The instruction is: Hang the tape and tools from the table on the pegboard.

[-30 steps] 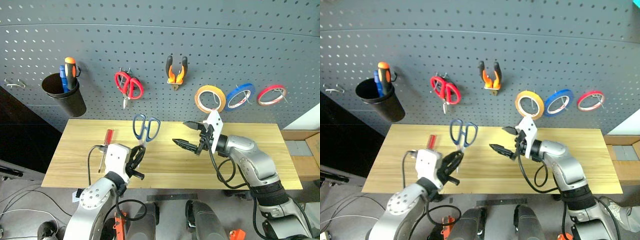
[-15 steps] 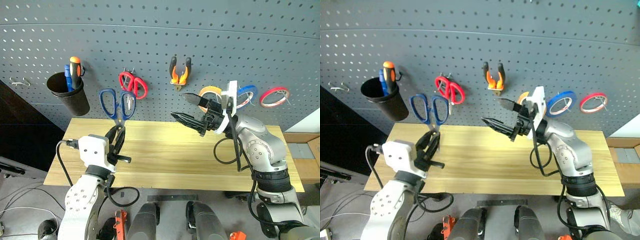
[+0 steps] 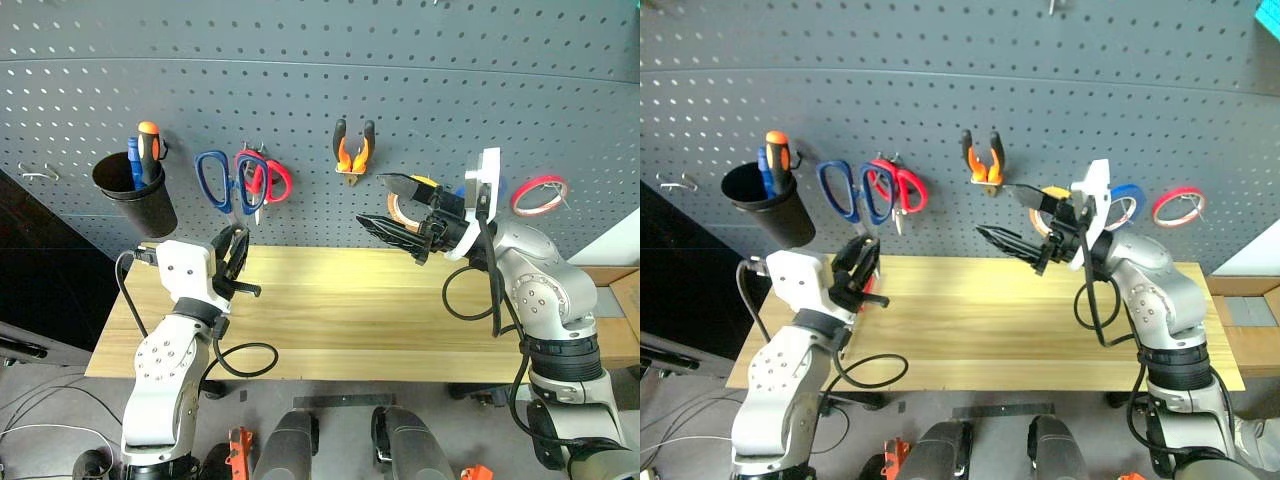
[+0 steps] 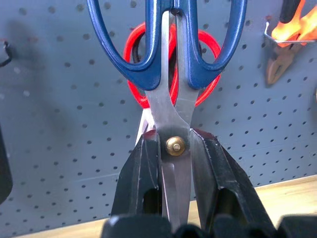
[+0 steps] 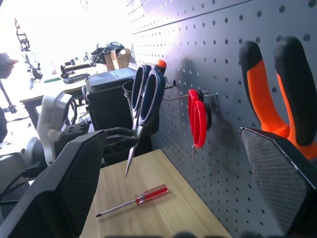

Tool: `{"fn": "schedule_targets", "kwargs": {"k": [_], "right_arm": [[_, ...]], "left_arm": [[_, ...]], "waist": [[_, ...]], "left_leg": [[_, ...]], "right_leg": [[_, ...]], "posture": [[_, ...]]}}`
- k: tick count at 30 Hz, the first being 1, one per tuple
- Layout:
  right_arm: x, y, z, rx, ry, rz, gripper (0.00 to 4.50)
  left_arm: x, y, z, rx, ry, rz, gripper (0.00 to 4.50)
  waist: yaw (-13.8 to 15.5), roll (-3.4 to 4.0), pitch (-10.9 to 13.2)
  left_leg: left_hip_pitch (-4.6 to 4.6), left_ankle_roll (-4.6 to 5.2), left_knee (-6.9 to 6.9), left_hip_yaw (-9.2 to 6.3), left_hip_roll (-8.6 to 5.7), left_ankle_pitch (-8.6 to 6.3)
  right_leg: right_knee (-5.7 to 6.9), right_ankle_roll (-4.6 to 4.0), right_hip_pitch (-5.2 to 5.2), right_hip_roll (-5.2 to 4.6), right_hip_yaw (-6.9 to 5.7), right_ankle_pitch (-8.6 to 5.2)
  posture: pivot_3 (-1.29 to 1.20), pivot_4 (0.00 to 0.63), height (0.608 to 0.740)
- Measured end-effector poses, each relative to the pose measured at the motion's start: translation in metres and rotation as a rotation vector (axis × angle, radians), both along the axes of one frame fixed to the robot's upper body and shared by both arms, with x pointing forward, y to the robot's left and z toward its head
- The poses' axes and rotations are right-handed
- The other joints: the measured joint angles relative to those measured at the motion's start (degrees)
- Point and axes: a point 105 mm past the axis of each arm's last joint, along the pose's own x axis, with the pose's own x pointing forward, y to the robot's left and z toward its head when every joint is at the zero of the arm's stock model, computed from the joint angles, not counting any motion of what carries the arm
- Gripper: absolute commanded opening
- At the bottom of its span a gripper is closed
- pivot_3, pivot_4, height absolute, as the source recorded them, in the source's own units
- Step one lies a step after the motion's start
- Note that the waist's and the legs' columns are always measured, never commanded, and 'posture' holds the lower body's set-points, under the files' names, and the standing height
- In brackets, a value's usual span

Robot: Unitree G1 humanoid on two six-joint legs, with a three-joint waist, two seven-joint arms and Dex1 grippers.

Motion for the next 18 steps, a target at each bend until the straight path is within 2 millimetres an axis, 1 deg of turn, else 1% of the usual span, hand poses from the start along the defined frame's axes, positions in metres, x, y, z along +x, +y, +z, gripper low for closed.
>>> {"fn": "schedule_targets", "kwargs": {"k": [4,11,14,18], "right_arm": [[0.0,0.0,0.0,0.001,-0.002,-0.003,4.5],[0.001,0.0,0.001,0.003,-0.007,-0.008,4.5],[0.001,-0.001,0.0,0.003,-0.003,-0.019,4.5],[0.002,-0.003,-0.002,0.0,0.003,-0.031,4.5]], "left_arm": [[0.002,-0.011,-0.006,0.002,0.019,-0.049,0.53],[0.007,-0.015,-0.009,0.014,0.022,-0.07,0.53],[0.013,-0.013,-0.008,0.034,0.02,-0.05,0.53],[0.022,-0.011,-0.014,0.065,0.034,-0.013,0.53]], "waist": [[-0.1,0.01,-0.6],[-0.1,0.0,-1.5],[-0.1,0.02,-1.8],[-0.1,0.09,-2.1]], "left_leg": [[-0.01,0.0,0.01,0.0,0.0,0.0],[0.05,0.13,0.01,0.02,0.0,-0.07],[0.06,0.19,0.03,0.02,0.0,-0.11],[0.07,0.2,0.04,0.03,-0.01,-0.11]], "right_leg": [[-0.01,0.0,0.0,0.0,0.01,0.0],[0.03,0.0,0.04,0.01,0.03,0.0],[0.05,0.0,0.05,0.02,0.03,0.0],[0.07,0.0,0.05,0.02,0.04,0.01]], "posture": [[0.03,0.142,0.74],[0.02,0.138,0.74],[0.02,0.138,0.74],[0.01,0.139,0.74]]}}
